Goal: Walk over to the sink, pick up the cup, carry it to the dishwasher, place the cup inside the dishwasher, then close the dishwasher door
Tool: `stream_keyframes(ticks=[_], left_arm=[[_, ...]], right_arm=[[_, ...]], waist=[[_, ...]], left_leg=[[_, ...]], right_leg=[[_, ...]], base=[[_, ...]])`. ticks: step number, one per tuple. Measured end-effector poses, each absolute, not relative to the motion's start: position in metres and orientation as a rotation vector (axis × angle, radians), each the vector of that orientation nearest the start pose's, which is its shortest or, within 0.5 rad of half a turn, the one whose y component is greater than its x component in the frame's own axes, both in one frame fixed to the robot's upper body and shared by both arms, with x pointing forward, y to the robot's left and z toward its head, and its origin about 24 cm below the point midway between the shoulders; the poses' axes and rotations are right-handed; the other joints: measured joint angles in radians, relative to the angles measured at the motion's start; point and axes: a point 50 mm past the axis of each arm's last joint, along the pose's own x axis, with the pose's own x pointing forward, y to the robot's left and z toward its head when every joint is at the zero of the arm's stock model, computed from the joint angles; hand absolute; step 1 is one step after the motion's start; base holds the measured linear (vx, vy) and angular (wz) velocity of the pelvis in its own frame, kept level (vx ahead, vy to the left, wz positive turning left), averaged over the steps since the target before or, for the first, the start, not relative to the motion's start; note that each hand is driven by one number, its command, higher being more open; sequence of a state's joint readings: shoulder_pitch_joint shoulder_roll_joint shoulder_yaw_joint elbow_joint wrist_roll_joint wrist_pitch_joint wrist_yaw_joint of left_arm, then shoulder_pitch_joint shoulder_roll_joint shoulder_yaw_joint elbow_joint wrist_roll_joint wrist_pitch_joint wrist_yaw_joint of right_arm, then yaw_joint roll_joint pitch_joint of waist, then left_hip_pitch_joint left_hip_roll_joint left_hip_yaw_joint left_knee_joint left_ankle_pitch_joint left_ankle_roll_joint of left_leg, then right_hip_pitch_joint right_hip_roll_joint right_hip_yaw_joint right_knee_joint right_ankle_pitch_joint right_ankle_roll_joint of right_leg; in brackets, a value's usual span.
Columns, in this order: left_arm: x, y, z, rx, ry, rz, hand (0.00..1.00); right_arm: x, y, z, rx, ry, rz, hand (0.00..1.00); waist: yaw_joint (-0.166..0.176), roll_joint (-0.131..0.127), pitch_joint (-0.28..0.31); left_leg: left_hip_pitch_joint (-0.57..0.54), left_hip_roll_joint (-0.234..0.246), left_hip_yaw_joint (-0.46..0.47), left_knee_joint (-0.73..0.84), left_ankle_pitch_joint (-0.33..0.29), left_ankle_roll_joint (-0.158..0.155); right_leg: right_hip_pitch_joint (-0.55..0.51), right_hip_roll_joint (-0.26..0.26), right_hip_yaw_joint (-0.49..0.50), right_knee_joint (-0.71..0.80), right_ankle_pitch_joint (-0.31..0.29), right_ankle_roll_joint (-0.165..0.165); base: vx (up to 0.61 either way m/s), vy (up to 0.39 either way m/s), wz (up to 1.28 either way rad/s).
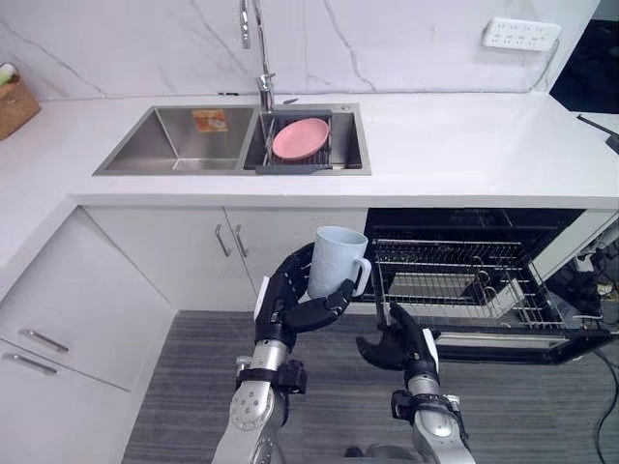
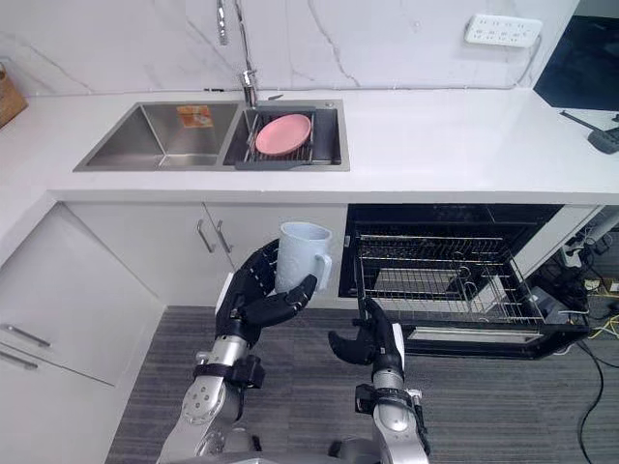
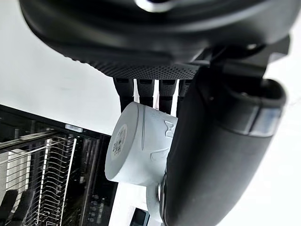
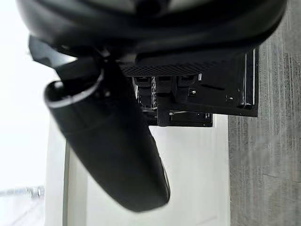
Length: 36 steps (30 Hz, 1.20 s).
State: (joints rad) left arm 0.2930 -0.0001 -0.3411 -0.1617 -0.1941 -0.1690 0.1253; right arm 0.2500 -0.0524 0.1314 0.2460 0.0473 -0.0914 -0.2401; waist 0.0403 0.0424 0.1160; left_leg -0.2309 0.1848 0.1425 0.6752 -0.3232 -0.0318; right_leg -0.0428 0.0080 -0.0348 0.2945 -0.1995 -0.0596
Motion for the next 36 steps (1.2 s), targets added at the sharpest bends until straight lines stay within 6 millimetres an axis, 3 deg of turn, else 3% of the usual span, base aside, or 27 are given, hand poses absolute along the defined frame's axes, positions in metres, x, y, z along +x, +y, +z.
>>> stream_keyframes(ticks=[1,2,3,4,6,8,11,14,15,16,20,21,23,25,28,33,36], left_arm=[[0.189,0.094,0.033,-0.279,-0.004,-0.088,0.3],[0.189,0.096,0.03,-0.274,0.006,-0.081,0.3],[0.188,0.097,0.028,-0.269,0.017,-0.077,0.3],[0.186,0.097,0.026,-0.267,0.026,-0.074,0.3],[0.186,0.104,0.022,-0.225,0.038,-0.078,0.3],[0.187,0.105,0.022,-0.214,0.037,-0.084,0.3],[0.189,0.104,0.024,-0.213,0.028,-0.093,0.3],[0.19,0.103,0.025,-0.211,0.023,-0.097,0.3],[0.19,0.104,0.025,-0.21,0.023,-0.093,0.3],[0.19,0.105,0.025,-0.206,0.026,-0.079,0.3],[0.192,0.106,0.028,-0.206,0.011,-0.062,0.3],[0.193,0.106,0.03,-0.207,0.0,-0.061,0.3],[0.196,0.105,0.033,-0.202,-0.015,-0.065,0.3],[0.197,0.104,0.034,-0.192,-0.021,-0.064,0.3],[0.198,0.109,0.036,-0.179,-0.031,-0.043,0.3],[0.199,0.111,0.036,-0.185,-0.035,-0.013,0.3],[0.2,0.115,0.039,-0.196,-0.048,0.027,0.3]], right_arm=[[0.177,-0.157,-0.056,-0.047,0.394,-0.184,0.9],[0.179,-0.159,-0.056,-0.056,0.39,-0.183,0.9],[0.183,-0.161,-0.056,-0.066,0.387,-0.182,0.9],[0.184,-0.162,-0.056,-0.071,0.387,-0.181,0.9],[0.186,-0.156,-0.057,-0.049,0.389,-0.184,0.9],[0.188,-0.157,-0.056,-0.044,0.379,-0.192,0.9],[0.191,-0.159,-0.053,-0.04,0.367,-0.2,0.9],[0.194,-0.155,-0.052,-0.029,0.361,-0.176,0.9],[0.196,-0.151,-0.051,-0.026,0.356,-0.16,0.9],[0.199,-0.141,-0.049,-0.016,0.346,-0.123,0.9],[0.203,-0.122,-0.045,-0.004,0.326,-0.061,0.9],[0.205,-0.118,-0.043,-0.013,0.311,-0.041,0.9],[0.207,-0.117,-0.034,-0.013,0.274,-0.033,0.9],[0.204,-0.121,-0.027,-0.01,0.24,-0.045,0.9],[0.196,-0.125,-0.009,0.016,0.156,-0.066,0.9],[0.19,-0.126,0.002,0.045,0.101,-0.07,0.9],[0.191,-0.123,0.007,0.072,0.084,-0.054,0.9]], waist=[[0.001,-0.001,0.001],[0.001,-0.001,0.001],[0.004,0.007,-0.003],[0.006,0.014,-0.008],[-0.005,-0.038,-0.022],[-0.006,-0.055,-0.027],[-0.004,-0.057,-0.027],[-0.005,-0.058,-0.026],[-0.005,-0.059,-0.026],[-0.007,-0.06,-0.026],[-0.012,-0.065,-0.03],[-0.013,-0.075,-0.033],[-0.014,-0.077,-0.035],[-0.017,-0.062,-0.037],[-0.019,-0.068,-0.041],[-0.023,-0.068,-0.041],[0.003,-0.067,-0.04]], left_leg=[[-0.009,-0.027,-0.038,-0.075,0.003,-0.002],[-0.017,-0.07,-0.113,-0.219,0.044,-0.016],[0.001,-0.093,-0.163,-0.333,0.171,-0.04],[0.02,-0.096,-0.162,-0.353,0.239,-0.041],[0.03,-0.135,-0.123,-0.353,0.232,-0.009],[0.023,-0.158,-0.099,-0.336,0.207,0.014],[0.042,-0.185,-0.064,-0.337,0.174,0.037],[0.094,-0.19,-0.005,-0.355,0.148,0.058],[0.111,-0.188,0.019,-0.362,0.142,0.064],[0.153,-0.188,0.071,-0.39,0.138,0.07],[0.187,-0.166,0.142,-0.412,0.133,0.078],[0.184,-0.162,0.155,-0.412,0.133,0.077],[0.177,-0.161,0.154,-0.411,0.133,0.075],[0.178,-0.139,0.149,-0.411,0.133,0.064],[0.188,-0.114,0.142,-0.429,0.14,0.052],[0.192,-0.097,0.134,-0.394,0.14,0.053],[0.187,-0.093,0.068,-0.343,0.129,0.052]], right_leg=[[0.002,-0.007,0.016,0.0,-0.004,0.007],[0.006,-0.02,0.044,0.002,-0.015,0.03],[0.005,-0.023,0.081,0.018,-0.033,0.057],[0.01,-0.02,0.101,0.019,-0.038,0.069],[0.025,-0.066,0.134,-0.007,-0.04,0.107],[0.025,-0.097,0.147,-0.024,-0.038,0.118],[0.023,-0.123,0.18,-0.012,-0.041,0.133],[-0.04,-0.13,0.202,0.129,-0.042,0.154],[-0.069,-0.135,0.189,0.185,-0.039,0.17],[-0.109,-0.162,0.111,0.253,-0.026,0.192],[-0.123,-0.182,-0.037,0.234,-0.022,0.177],[-0.115,-0.181,-0.079,0.186,-0.023,0.155],[-0.064,-0.165,-0.08,0.065,-0.023,0.152],[-0.021,-0.129,-0.074,-0.035,0.021,0.136],[0.015,-0.089,-0.044,-0.147,0.083,0.121],[0.041,-0.079,-0.024,-0.176,0.103,0.119],[0.041,-0.062,0.024,-0.174,0.11,0.111]], base=[[0.2,0.22,-0.67],[0.24,0.253,-0.75],[0.29,0.308,-0.82],[0.28,0.26,-0.73],[0.28,0.235,-0.37],[0.25,0.226,-0.18],[0.15,0.169,-0.26],[0.13,0.142,-0.57],[0.08,0.118,-0.89],[0.07,0.095,-0.82],[0.03,0.024,-0.71],[0.0,-0.063,-0.39],[0.0,-0.085,-0.38],[-0.02,-0.08,-0.29],[-0.02,-0.051,-0.34],[-0.01,-0.029,-0.17],[-0.05,-0.041,-0.41]])
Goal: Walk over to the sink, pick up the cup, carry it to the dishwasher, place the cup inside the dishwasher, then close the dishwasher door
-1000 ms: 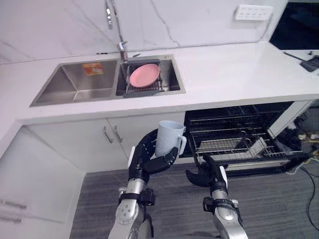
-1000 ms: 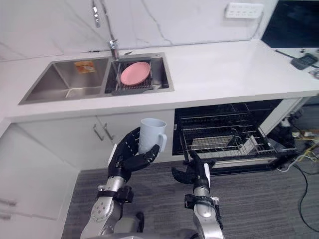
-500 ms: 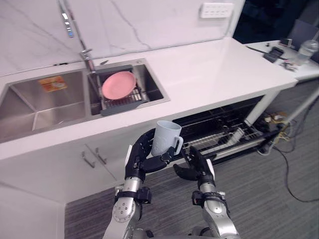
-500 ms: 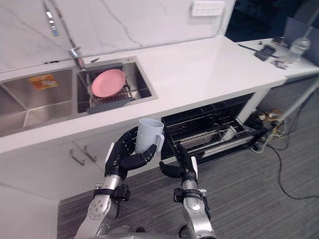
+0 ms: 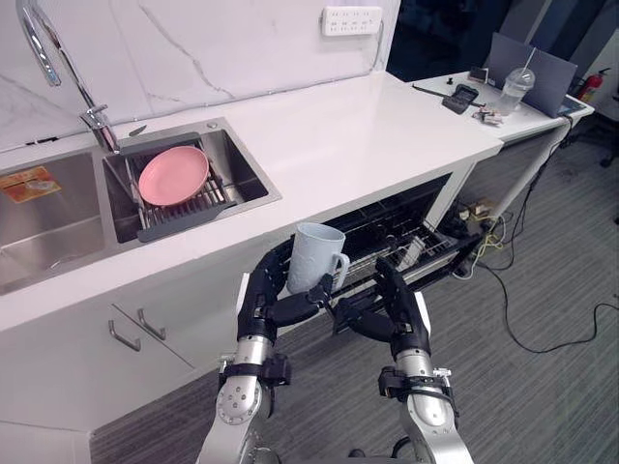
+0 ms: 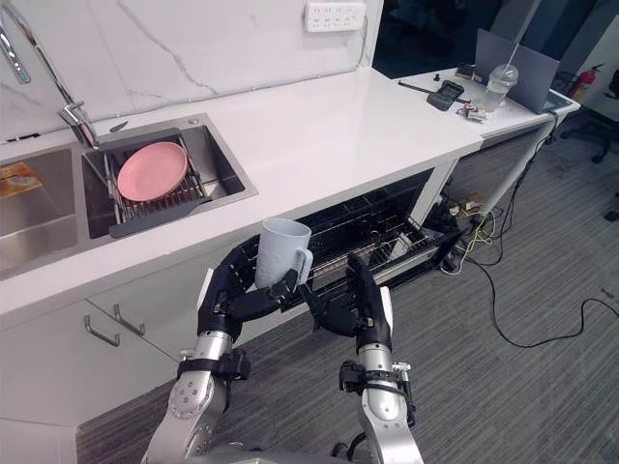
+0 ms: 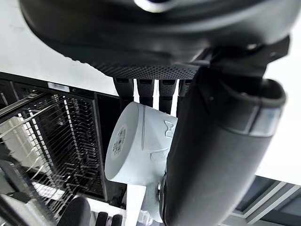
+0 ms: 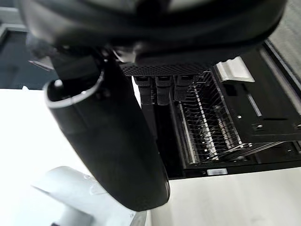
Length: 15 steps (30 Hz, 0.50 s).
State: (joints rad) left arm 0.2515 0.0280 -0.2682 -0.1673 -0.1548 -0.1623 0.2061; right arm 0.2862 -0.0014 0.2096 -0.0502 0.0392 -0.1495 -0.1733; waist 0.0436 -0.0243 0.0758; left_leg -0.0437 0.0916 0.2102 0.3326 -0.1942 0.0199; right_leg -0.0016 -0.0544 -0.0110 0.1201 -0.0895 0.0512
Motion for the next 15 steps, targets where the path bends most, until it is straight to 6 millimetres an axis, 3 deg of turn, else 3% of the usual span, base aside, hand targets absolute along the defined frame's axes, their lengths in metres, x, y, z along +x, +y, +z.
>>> stream_keyframes(ticks=[2,3,8,15], left_arm=[[0.201,0.117,0.041,-0.2,-0.057,0.044,0.3],[0.201,0.117,0.043,-0.201,-0.065,0.044,0.3],[0.201,0.119,0.044,-0.2,-0.07,0.052,0.3],[0.206,0.141,0.046,-0.169,-0.089,0.152,0.3]], right_arm=[[0.193,-0.122,0.012,0.091,0.058,-0.048,0.9],[0.193,-0.122,0.016,0.097,0.039,-0.043,0.9],[0.195,-0.129,0.032,0.168,-0.035,-0.041,0.9],[0.198,-0.132,0.036,0.27,-0.051,0.008,0.9]], waist=[[0.0,0.004,-0.001],[0.0,0.007,-0.003],[-0.006,0.005,-0.01],[-0.02,0.011,-0.032]], left_leg=[[-0.001,0.013,-0.059,0.006,-0.022,-0.018],[-0.001,0.028,-0.068,-0.005,-0.04,-0.043],[0.004,0.023,-0.031,-0.029,-0.035,-0.05],[0.04,0.005,-0.006,-0.115,0.0,-0.052]], right_leg=[[-0.005,0.018,0.014,0.0,0.004,-0.008],[-0.016,0.035,0.02,0.001,0.005,-0.015],[-0.039,0.035,0.057,0.007,0.015,-0.007],[-0.052,0.032,0.088,-0.011,0.027,-0.001]], base=[[-0.06,-0.036,-0.35],[-0.06,-0.001,-0.25],[-0.02,0.016,-0.21],[0.05,0.0,-0.13]])
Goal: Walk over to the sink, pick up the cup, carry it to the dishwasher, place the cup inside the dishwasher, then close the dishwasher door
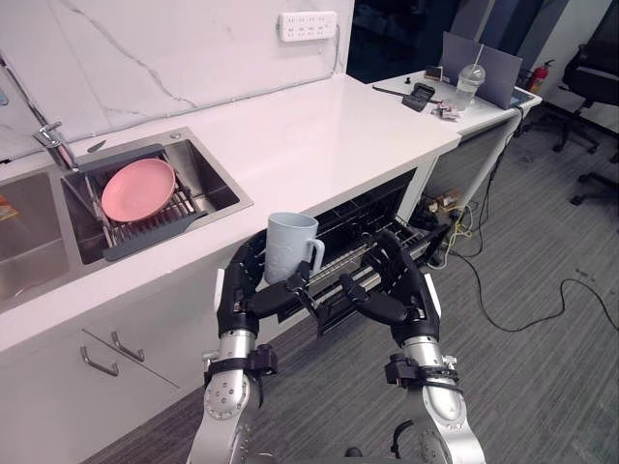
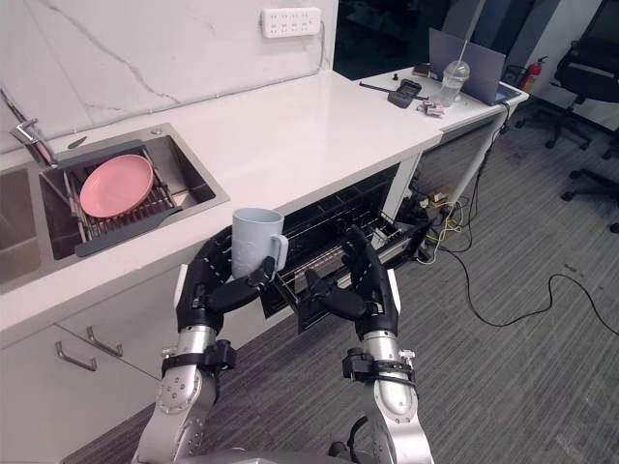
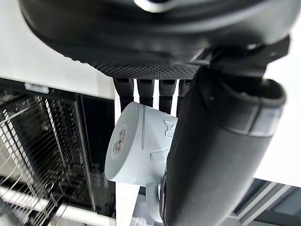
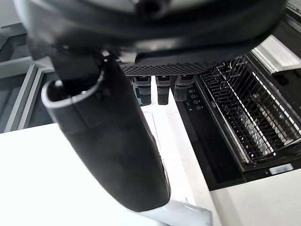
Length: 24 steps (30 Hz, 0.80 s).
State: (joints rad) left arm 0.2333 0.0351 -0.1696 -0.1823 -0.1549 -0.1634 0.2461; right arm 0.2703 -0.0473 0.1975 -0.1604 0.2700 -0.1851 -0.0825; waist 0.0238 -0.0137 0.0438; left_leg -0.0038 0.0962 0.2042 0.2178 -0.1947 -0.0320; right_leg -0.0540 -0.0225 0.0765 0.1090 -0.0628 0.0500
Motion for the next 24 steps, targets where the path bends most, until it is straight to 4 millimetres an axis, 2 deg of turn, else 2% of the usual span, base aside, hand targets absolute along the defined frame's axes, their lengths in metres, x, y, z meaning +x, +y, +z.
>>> stream_keyframes(ticks=[7,12,18,24], left_arm=[[0.215,0.144,0.037,-0.149,-0.058,0.173,0.3],[0.222,0.142,0.041,-0.147,-0.077,0.162,0.3],[0.223,0.141,0.031,-0.119,-0.038,0.156,0.3],[0.222,0.13,0.031,-0.11,-0.038,0.095,0.3]], right_arm=[[0.207,-0.136,0.045,0.352,-0.095,0.041,0.9],[0.211,-0.136,0.049,0.414,-0.115,0.071,0.9],[0.213,-0.132,0.051,0.493,-0.123,0.097,0.9],[0.216,-0.124,0.055,0.497,-0.132,0.135,0.9]], waist=[[-0.015,0.017,-0.024],[-0.019,0.019,-0.034],[-0.018,0.022,-0.047],[-0.014,0.022,-0.049]], left_leg=[[0.032,-0.011,0.023,-0.068,0.024,0.012],[0.037,-0.019,0.033,-0.082,0.031,0.019],[0.034,-0.034,0.035,-0.104,0.047,0.025],[0.02,-0.042,0.033,-0.104,0.052,0.029]], right_leg=[[0.014,0.001,0.043,-0.064,0.041,0.002],[0.018,-0.004,0.063,-0.096,0.066,0.006],[0.017,-0.017,0.07,-0.134,0.094,0.012],[0.013,-0.027,0.07,-0.151,0.107,0.018]], base=[[0.02,0.0,-0.19],[-0.03,0.011,-0.13],[-0.05,0.008,-0.02],[-0.03,-0.003,0.0]])
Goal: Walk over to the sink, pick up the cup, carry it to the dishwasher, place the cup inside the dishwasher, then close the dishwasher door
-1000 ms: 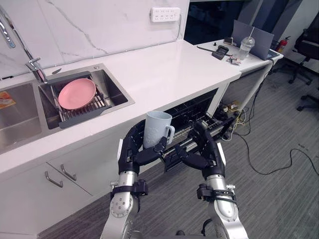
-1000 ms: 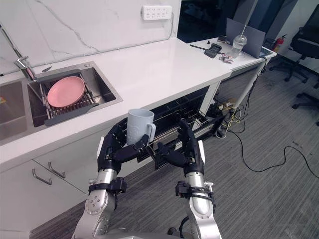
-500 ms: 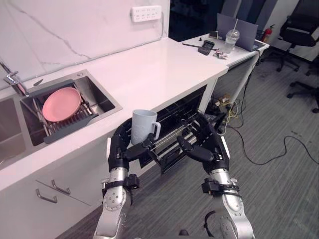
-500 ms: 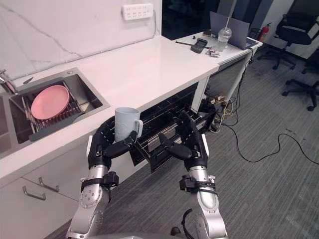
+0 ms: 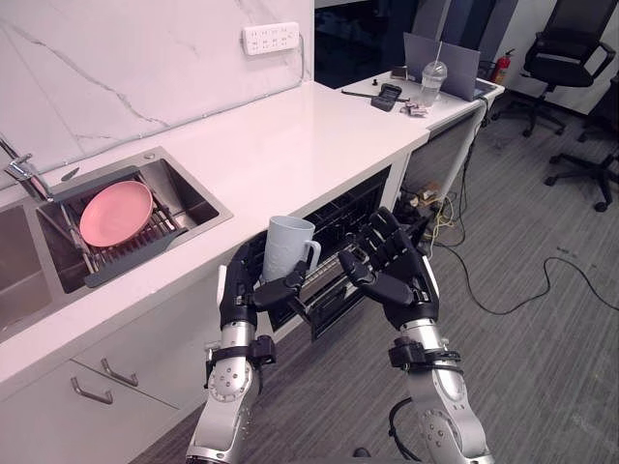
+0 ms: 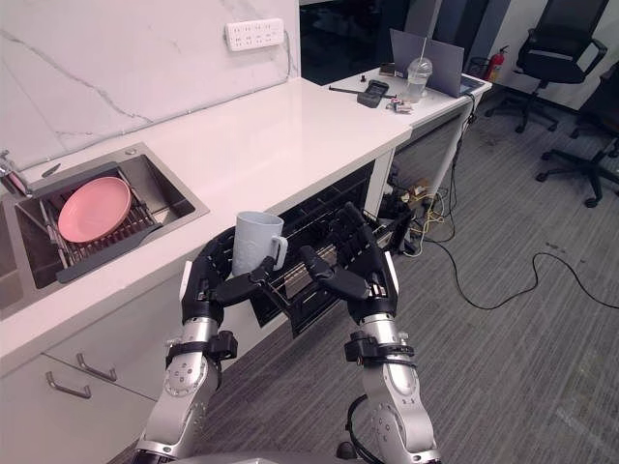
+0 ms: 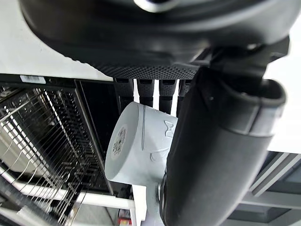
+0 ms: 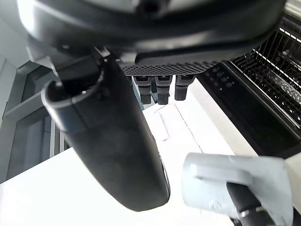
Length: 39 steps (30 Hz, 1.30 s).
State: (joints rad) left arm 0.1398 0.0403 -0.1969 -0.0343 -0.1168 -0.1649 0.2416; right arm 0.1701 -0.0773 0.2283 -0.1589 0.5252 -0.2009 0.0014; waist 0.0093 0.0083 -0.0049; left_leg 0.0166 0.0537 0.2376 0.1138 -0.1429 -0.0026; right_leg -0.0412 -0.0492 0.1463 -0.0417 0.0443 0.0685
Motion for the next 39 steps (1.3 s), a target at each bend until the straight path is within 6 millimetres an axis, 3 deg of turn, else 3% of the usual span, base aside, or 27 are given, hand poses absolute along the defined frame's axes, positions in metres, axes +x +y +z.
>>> stream_keyframes(ticks=[16,25,26,37,38,39], left_arm=[[0.218,0.089,0.036,-0.098,-0.054,-0.103,0.3],[0.214,0.084,0.033,-0.063,-0.044,-0.163,0.3],[0.215,0.086,0.033,-0.068,-0.042,-0.161,0.3],[0.22,0.086,0.038,-0.061,-0.07,-0.183,0.3],[0.22,0.087,0.038,-0.063,-0.069,-0.183,0.9],[0.22,0.087,0.038,-0.064,-0.069,-0.182,0.9]], right_arm=[[0.229,-0.104,0.037,0.423,-0.04,0.177,0.9],[0.232,-0.104,0.028,0.429,0.0,0.145,0.9],[0.234,-0.102,0.029,0.432,0.002,0.151,0.3],[0.244,-0.103,0.033,0.459,-0.005,0.14,0.3],[0.244,-0.103,0.033,0.464,-0.004,0.14,0.3],[0.244,-0.104,0.032,0.475,-0.003,0.137,0.3]], waist=[[0.006,-0.001,-0.019],[0.005,-0.013,-0.033],[0.005,-0.013,-0.034],[0.006,-0.034,-0.043],[0.006,-0.034,-0.043],[0.005,-0.034,-0.043]], left_leg=[[-0.015,-0.019,-0.048,-0.023,0.03,0.009],[-0.026,-0.02,-0.065,-0.021,0.042,0.007],[-0.027,-0.02,-0.066,-0.021,0.043,0.007],[-0.043,-0.019,-0.087,-0.012,0.047,0.006],[-0.043,-0.019,-0.087,-0.011,0.047,0.006],[-0.043,-0.019,-0.088,-0.01,0.047,0.006]], right_leg=[[0.002,-0.019,-0.047,0.001,0.001,0.001],[-0.002,-0.022,-0.063,0.007,0.001,0.001],[-0.002,-0.022,-0.064,0.007,0.002,0.001],[-0.004,-0.023,-0.083,0.006,0.004,-0.002],[-0.003,-0.023,-0.083,0.006,0.004,-0.002],[-0.002,-0.022,-0.084,0.006,0.005,-0.002]], base=[[-0.03,-0.016,0.09],[-0.04,-0.018,0.06],[-0.04,-0.016,0.02],[-0.02,-0.011,0.05],[0.0,0.0,0.0],[-0.03,-0.009,0.01]])
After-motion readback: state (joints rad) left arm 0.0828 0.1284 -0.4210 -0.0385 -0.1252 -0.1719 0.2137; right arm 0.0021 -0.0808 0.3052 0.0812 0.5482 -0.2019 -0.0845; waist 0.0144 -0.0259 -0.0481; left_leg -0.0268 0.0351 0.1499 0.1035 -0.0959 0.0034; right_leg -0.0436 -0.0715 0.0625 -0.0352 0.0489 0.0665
